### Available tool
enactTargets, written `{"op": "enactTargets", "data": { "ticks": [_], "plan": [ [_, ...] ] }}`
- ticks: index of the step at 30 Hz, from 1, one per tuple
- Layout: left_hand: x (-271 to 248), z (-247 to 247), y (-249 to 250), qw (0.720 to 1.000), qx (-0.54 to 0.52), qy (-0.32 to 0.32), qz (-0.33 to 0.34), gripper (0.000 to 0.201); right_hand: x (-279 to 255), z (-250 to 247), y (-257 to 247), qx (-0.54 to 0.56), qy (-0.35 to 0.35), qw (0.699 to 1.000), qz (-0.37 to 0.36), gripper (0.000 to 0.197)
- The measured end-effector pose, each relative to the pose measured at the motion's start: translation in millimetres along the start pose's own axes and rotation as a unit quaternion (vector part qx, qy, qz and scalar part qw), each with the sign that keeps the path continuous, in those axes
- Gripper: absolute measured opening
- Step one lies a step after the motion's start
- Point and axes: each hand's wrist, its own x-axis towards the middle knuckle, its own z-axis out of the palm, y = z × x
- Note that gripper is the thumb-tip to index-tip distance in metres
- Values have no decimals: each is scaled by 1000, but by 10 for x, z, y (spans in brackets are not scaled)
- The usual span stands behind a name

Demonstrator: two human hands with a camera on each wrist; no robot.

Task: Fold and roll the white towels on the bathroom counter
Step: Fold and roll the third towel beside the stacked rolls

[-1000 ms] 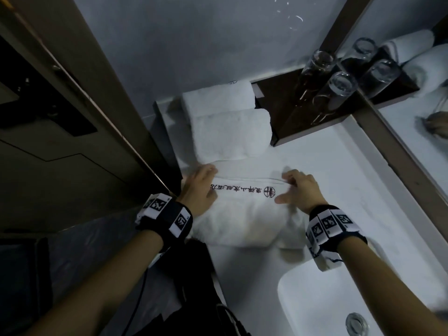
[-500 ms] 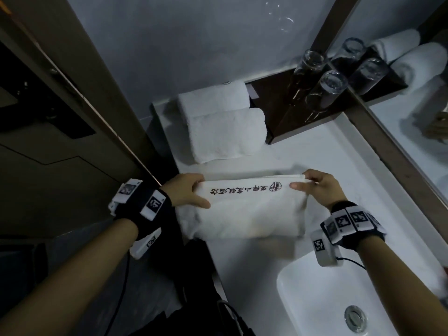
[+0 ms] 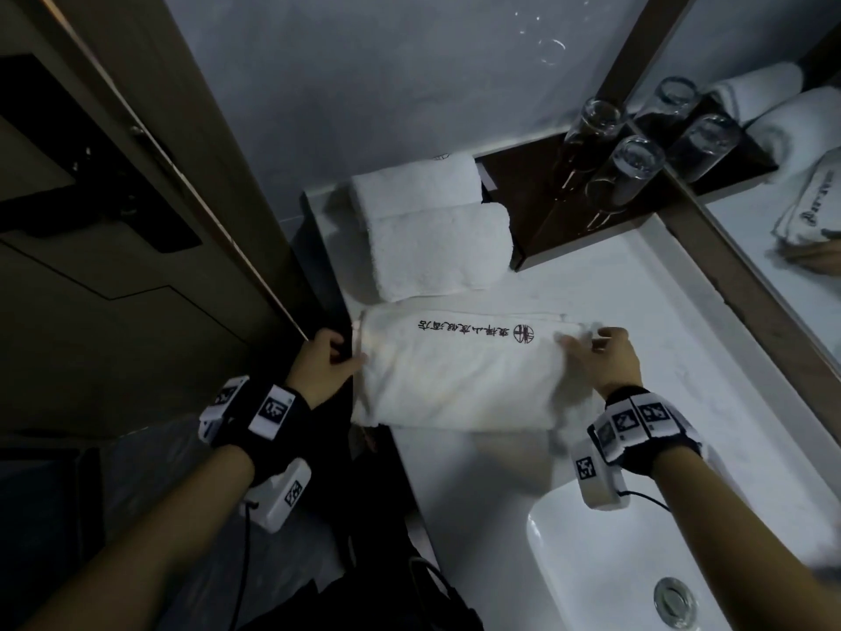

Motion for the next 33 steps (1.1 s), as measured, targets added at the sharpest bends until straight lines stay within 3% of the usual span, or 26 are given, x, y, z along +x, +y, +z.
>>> {"op": "enactTargets", "data": {
  "ticks": [2,4,6,11,17,20,23,25,28,31,33],
  "plan": [
    [-97,116,-114,993,-32,-93,-67,67,-67,2,78,-22,3,1000,1,73],
    [-167,204,-167,980,-98,-138,-104,70,-157,10,154,-60,-19,998,11,72],
    [-190,260,-188,979,-143,-109,-94,56,-247,4,214,-91,-55,994,27,71],
    [-240,272,-248,996,-86,-22,-22,40,-395,-62,322,-104,-138,985,-4,46],
    [-248,80,-349,995,-100,-17,24,40,-349,-192,374,-166,-59,983,-57,35],
    [-261,74,-370,996,-73,-38,37,39,-322,-190,370,-192,-102,975,-35,30],
    [-222,116,-341,998,-48,-42,-6,43,-267,-197,274,-224,-157,962,-6,36],
    [-151,114,-273,1000,-20,6,-14,44,-200,-188,204,-187,-135,973,-2,45],
    [-22,95,-76,995,22,92,44,33,-107,-141,120,-91,-64,994,-7,45],
    [133,129,122,991,60,73,91,39,28,-68,46,-6,-15,1000,-1,33],
    [220,180,220,992,80,58,79,45,106,-36,21,19,5,1000,3,40]
  ]
}}
